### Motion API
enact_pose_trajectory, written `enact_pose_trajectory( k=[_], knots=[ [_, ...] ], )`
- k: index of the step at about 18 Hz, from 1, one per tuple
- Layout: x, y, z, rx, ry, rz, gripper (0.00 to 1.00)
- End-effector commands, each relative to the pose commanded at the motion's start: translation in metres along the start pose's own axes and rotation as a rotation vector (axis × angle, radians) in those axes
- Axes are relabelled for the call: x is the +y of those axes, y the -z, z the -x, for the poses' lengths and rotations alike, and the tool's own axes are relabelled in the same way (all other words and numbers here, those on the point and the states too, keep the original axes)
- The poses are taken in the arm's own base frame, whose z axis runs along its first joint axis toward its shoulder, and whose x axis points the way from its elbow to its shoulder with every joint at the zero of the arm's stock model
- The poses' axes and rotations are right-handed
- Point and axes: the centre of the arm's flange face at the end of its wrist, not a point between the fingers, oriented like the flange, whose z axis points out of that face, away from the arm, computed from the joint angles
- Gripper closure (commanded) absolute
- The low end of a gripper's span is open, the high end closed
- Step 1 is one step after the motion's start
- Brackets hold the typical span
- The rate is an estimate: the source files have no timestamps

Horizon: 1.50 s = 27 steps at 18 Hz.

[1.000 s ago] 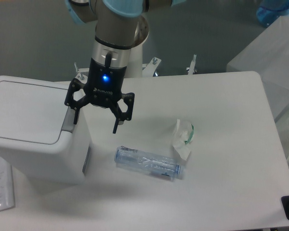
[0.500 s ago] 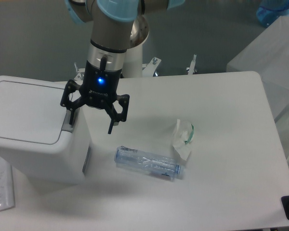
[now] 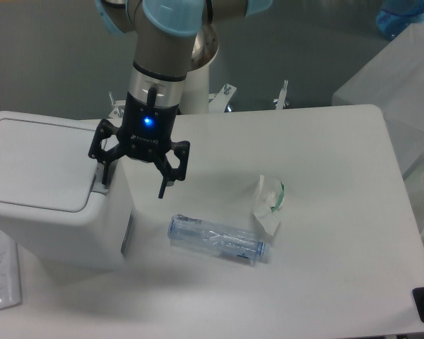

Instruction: Open the trash can

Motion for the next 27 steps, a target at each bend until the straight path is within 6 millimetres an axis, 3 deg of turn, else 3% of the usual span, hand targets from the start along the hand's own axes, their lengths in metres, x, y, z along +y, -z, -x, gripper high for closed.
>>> enact_pose_trajectory(
  k=[4, 9, 11, 12, 14, 16, 18, 20, 23, 27],
  knots=[
    [-0.001, 0.001, 0.000, -0.001, -0.003, -0.003, 0.00],
    [-0.021, 0.019, -0.001, -0.020, -0.039, -0.048, 0.00],
    [-0.028, 0.018, 0.010, -0.032, -0.049, -0.053, 0.00],
    [-0.030, 0.016, 0.024, -0.057, -0.053, -0.046, 0.00],
    [-0.026, 0.018, 0.071, -0.149, -0.034, -0.015, 0.00],
    [-0.019, 0.012, 0.096, -0.246, -0.074, 0.050, 0.00],
    [-0.009, 0.020, 0.122, -0.345, -0.138, 0.122, 0.00],
    [-0.003, 0.016, 0.146, -0.355, -0.183, 0.161, 0.00],
    [0.030, -0.013, 0.208, -0.323, -0.233, 0.263, 0.00],
    [0.076, -0.010, 0.247, -0.282, -0.364, 0.422, 0.00]
  ],
)
